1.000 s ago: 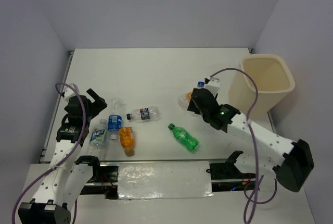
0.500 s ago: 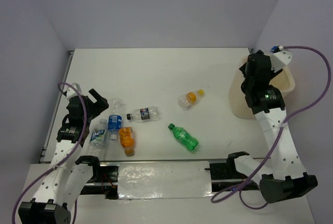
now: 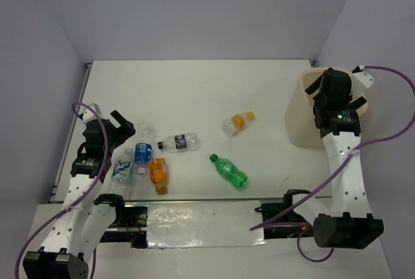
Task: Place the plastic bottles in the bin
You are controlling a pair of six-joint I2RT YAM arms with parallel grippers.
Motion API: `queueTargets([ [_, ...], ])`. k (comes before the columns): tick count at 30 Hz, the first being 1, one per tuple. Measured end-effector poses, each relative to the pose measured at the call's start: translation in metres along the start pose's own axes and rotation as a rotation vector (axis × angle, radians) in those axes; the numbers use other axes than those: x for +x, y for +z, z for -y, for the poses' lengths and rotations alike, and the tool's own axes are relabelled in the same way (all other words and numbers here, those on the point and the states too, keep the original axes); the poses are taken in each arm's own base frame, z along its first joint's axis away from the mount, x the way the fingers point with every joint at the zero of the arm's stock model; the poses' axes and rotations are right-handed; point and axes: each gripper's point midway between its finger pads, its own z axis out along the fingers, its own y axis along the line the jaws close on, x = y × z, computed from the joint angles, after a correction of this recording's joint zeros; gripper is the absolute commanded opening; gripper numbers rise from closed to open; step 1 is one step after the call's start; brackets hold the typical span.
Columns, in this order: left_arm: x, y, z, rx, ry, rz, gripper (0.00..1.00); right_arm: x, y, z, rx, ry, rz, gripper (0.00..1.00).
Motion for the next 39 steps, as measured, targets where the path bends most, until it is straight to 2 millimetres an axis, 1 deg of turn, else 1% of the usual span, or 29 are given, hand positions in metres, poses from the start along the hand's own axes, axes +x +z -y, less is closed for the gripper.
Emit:
queueTargets([
  [3,0.000,0.000,0.000,0.000,0.000,-0.001,0.99,-0.007,-0.011,-0.018,-0.132,-0.034,0.007,1.00],
  [5,0.000,0.000,0.000,0.000,0.000,-0.001,0.99,-0.015,-0.026,-0.038,-0.264,-0.099,0.036,1.00],
  [7,0.000,0.000,0.000,0.002,0.001,0.000,0.99,-0.016,-0.050,-0.064,-0.405,-0.187,0.072,1.00],
  [8,0.000,0.000,0.002,0.008,0.000,0.000,0.99,-0.011,-0.067,-0.082,-0.499,-0.244,0.086,1.00],
  [10,0.000,0.000,0.004,0.019,0.000,-0.001,0.99,-0.001,-0.094,-0.108,-0.652,-0.331,0.098,1.00],
  [12,0.000,0.000,0.005,0.025,-0.001,-0.003,0.99,0.015,-0.117,-0.129,-0.789,-0.419,0.095,1.00],
  [14,0.001,0.000,0.005,0.028,0.000,-0.007,0.99,0.041,-0.134,-0.143,-0.900,-0.508,0.067,1.00],
  [16,0.002,0.001,0.006,0.029,0.000,-0.013,0.99,0.077,-0.150,-0.156,-0.995,-0.606,0.016,1.00],
  [17,0.003,0.001,0.006,0.032,0.001,-0.018,0.99,0.099,-0.157,-0.160,-1.039,-0.658,-0.019,1.00],
  [18,0.003,0.001,0.006,0.032,0.001,-0.020,0.99,0.127,-0.162,-0.162,-1.075,-0.716,-0.068,1.00],
  [20,0.004,0.002,0.007,0.035,0.001,-0.024,0.99,0.180,-0.169,-0.159,-1.120,-0.824,-0.166,1.00],
  [22,0.004,0.002,0.007,0.038,0.002,-0.025,0.99,0.233,-0.169,-0.142,-1.134,-0.930,-0.278,1.00],
  [24,0.004,0.002,0.007,0.039,0.001,-0.025,0.99,0.273,-0.169,-0.119,-1.146,-1.010,-0.387,1.00],
  [25,0.005,0.002,0.008,0.040,0.001,-0.026,0.99,0.286,-0.170,-0.110,-1.151,-1.033,-0.430,1.00],
  [27,0.004,0.002,0.009,0.045,0.001,-0.024,0.99,0.305,-0.175,-0.097,-1.167,-1.064,-0.494,1.00],
  [30,0.005,0.002,0.009,0.049,0.001,-0.024,0.99,0.326,-0.181,-0.089,-1.174,-1.076,-0.569,1.00],
  [34,0.007,0.003,0.008,0.049,0.001,-0.028,0.99,0.362,-0.187,-0.072,-1.185,-1.099,-0.701,1.00],
  [38,0.009,0.006,0.007,0.042,0.003,-0.040,0.99,0.387,-0.181,-0.058,-1.110,-1.129,-0.799,1.00],
  [39,0.010,0.006,0.007,0.040,0.003,-0.042,1.00,0.391,-0.179,-0.056,-1.092,-1.134,-0.810,0.98],
])
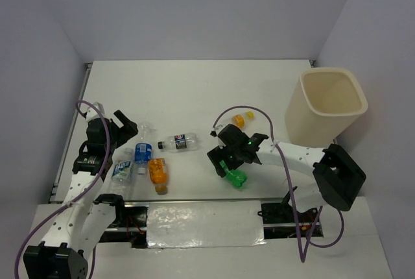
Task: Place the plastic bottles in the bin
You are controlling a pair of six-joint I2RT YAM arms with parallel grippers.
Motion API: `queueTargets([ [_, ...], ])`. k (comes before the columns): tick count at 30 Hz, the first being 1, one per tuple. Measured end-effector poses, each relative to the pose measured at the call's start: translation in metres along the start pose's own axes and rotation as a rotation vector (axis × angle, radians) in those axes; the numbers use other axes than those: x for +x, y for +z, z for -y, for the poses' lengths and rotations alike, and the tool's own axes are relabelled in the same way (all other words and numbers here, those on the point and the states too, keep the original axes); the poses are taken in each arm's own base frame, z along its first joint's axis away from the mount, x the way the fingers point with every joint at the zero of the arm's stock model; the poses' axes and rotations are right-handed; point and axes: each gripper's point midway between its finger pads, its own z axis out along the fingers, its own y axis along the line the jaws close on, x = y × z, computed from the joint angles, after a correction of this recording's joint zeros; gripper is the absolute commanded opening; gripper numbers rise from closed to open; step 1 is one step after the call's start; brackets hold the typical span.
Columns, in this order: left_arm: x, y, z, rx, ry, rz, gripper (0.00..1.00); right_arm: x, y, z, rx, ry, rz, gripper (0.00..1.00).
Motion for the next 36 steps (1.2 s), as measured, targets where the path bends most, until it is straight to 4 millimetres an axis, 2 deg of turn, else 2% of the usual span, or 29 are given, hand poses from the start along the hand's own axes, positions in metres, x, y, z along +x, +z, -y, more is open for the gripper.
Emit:
queueTargets([
  [1,0.000,0.000,0.000,0.000,0.000,-0.001,0.99,0.006,0.006,0.004,0.024,0.016,-0.029,0.94],
  [2,0.000,0.000,0.000,0.000,0.000,0.000,0.99,0.009,0.010,0.008,0.045,0.026,-0.046,0.77],
  [3,0.000,0.000,0.000,0.001,0.000,0.000,0.99,0.012,0.013,0.010,0.060,0.035,-0.058,0.65],
  [4,0.000,0.000,0.000,0.000,0.000,0.000,0.99,0.013,0.014,0.013,0.080,0.041,-0.065,0.54],
  [5,0.000,0.000,0.000,0.001,0.000,0.000,0.99,0.013,0.015,0.016,0.099,0.052,-0.066,0.48],
  [9,0.000,0.000,0.000,0.001,0.000,0.001,0.99,-0.004,0.002,0.027,0.181,0.083,-0.004,0.45],
  [11,-0.001,-0.001,0.000,0.002,-0.001,0.004,0.99,-0.024,-0.017,0.031,0.219,0.096,0.069,0.44],
  [14,-0.001,-0.001,0.000,0.002,-0.001,0.004,0.99,-0.071,-0.068,0.039,0.291,0.142,0.250,0.43],
  [16,-0.001,-0.002,0.001,0.004,-0.001,0.007,0.99,-0.107,-0.115,0.048,0.357,0.207,0.404,0.43],
  [19,-0.003,-0.004,0.002,0.011,-0.002,0.014,0.99,-0.151,-0.204,0.083,0.525,0.388,0.652,0.43],
  [21,-0.003,-0.005,0.003,0.018,-0.003,0.015,0.99,-0.161,-0.259,0.117,0.649,0.522,0.782,0.43],
  [23,-0.003,-0.005,0.003,0.019,-0.003,0.015,0.99,-0.156,-0.306,0.157,0.795,0.650,0.887,0.44],
  [26,-0.003,-0.005,0.003,0.019,-0.003,0.015,0.99,-0.127,-0.347,0.202,0.999,0.779,0.943,0.43],
  [31,-0.003,-0.005,0.003,0.019,-0.004,0.016,0.99,-0.086,-0.386,0.250,1.297,0.921,0.916,0.45],
  [36,-0.003,-0.005,0.003,0.019,-0.003,0.015,0.99,-0.062,-0.396,0.279,1.486,0.968,0.826,0.50],
])
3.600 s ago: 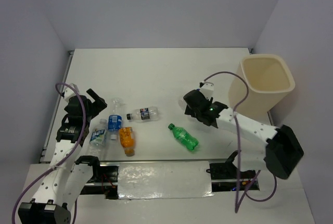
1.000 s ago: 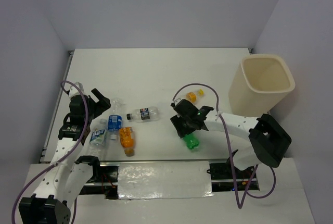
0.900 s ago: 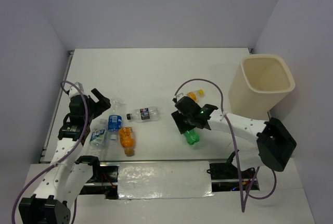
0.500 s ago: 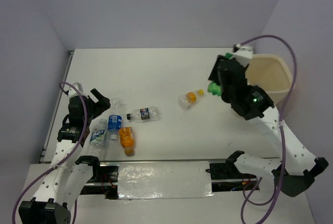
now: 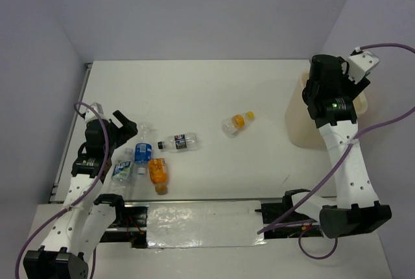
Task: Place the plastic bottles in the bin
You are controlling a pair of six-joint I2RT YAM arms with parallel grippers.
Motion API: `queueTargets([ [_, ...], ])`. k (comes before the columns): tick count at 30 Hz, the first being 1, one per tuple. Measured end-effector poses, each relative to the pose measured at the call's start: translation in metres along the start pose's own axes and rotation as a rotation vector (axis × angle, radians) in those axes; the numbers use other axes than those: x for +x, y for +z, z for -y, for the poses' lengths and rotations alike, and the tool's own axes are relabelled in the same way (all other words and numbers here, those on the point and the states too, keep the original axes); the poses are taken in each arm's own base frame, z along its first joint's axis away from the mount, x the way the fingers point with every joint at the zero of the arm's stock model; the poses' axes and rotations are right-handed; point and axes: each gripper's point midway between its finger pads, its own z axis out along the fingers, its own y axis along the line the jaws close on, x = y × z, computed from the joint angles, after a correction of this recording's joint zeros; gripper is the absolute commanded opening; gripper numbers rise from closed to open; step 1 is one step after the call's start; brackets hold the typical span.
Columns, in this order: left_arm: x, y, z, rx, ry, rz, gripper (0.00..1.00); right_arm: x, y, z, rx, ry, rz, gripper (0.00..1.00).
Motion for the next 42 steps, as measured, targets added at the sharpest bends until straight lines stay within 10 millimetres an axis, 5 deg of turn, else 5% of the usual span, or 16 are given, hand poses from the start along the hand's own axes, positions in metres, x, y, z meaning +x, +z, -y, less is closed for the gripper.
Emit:
queueTargets([
  [2,0.000,0.000,0.000,0.000,0.000,0.000,0.99,0.001,0.009,0.005,0.041,-0.011,0.006,0.53],
  [4,0.000,0.000,0.000,0.000,0.000,0.000,0.99,0.004,0.019,0.010,0.074,-0.024,0.009,0.67],
  [5,0.000,0.000,0.000,-0.001,0.000,0.000,0.99,0.006,0.022,0.010,0.082,-0.028,0.006,0.86],
  [7,0.000,0.000,0.000,0.000,0.000,0.000,0.99,0.010,0.028,0.007,0.083,-0.037,-0.004,0.98],
  [15,0.000,0.000,0.000,0.000,0.000,0.000,0.99,0.028,0.028,-0.035,-0.131,-0.088,-0.100,1.00],
  [21,0.000,0.000,0.000,-0.001,0.000,-0.002,0.99,0.009,-0.020,-0.073,-0.515,-0.102,-0.082,1.00],
  [26,0.003,0.003,-0.001,-0.004,0.002,-0.014,0.99,0.011,-0.120,-0.130,-1.006,-0.323,0.024,1.00],
  [28,0.004,0.003,-0.001,-0.005,0.002,-0.019,0.99,0.029,-0.151,-0.148,-1.160,-0.472,0.059,1.00],
  [31,0.004,0.003,-0.001,-0.004,0.002,-0.019,0.99,0.066,-0.171,-0.169,-1.261,-0.693,0.096,1.00],
  [38,0.004,0.003,-0.001,-0.004,0.003,-0.018,0.99,0.203,-0.176,-0.201,-1.489,-1.305,0.025,1.00],
  [42,0.004,0.004,-0.001,-0.004,0.003,-0.018,0.99,0.251,-0.176,-0.197,-1.590,-1.514,0.040,1.00],
])
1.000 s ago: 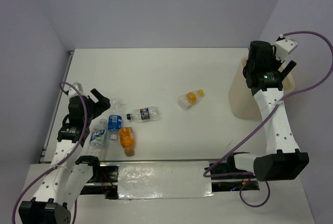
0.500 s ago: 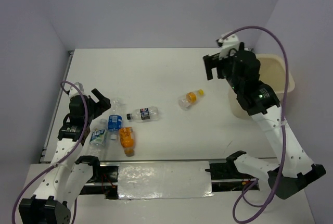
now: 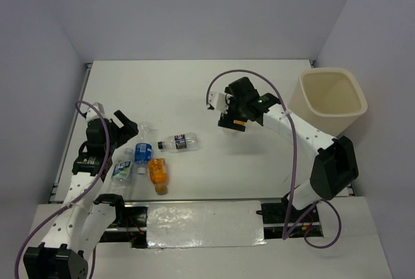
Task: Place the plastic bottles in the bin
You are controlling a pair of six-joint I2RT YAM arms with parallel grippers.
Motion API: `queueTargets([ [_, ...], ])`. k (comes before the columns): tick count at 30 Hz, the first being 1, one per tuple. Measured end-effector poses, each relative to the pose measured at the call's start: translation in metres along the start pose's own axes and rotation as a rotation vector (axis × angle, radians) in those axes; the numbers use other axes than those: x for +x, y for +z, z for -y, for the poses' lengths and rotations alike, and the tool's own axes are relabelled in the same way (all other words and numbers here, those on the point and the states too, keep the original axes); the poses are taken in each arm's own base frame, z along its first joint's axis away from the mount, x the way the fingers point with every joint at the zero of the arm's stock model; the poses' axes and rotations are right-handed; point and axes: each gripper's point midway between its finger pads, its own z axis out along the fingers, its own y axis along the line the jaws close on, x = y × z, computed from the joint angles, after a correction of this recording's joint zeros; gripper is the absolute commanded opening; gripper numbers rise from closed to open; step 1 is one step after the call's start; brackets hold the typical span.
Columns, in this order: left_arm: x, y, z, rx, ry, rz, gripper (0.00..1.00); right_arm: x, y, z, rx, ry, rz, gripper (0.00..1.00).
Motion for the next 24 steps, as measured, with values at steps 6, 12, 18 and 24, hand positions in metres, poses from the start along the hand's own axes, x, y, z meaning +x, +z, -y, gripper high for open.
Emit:
queueTargets([
  [6,0.000,0.002,-0.005,-0.028,0.001,0.003,0.99,0.021,0.040,-0.023,-0.102,-0.136,-0.079,1.00],
  [12,0.001,0.003,-0.007,-0.038,0.002,0.001,0.99,0.041,0.077,-0.044,-0.200,-0.200,-0.158,1.00],
  [18,0.003,0.006,-0.010,-0.053,0.005,-0.009,0.99,0.036,0.100,-0.055,-0.245,-0.204,-0.120,0.99],
  [24,0.002,0.002,-0.013,-0.065,0.005,0.000,0.99,0.037,0.124,-0.066,-0.275,-0.162,-0.109,0.86],
])
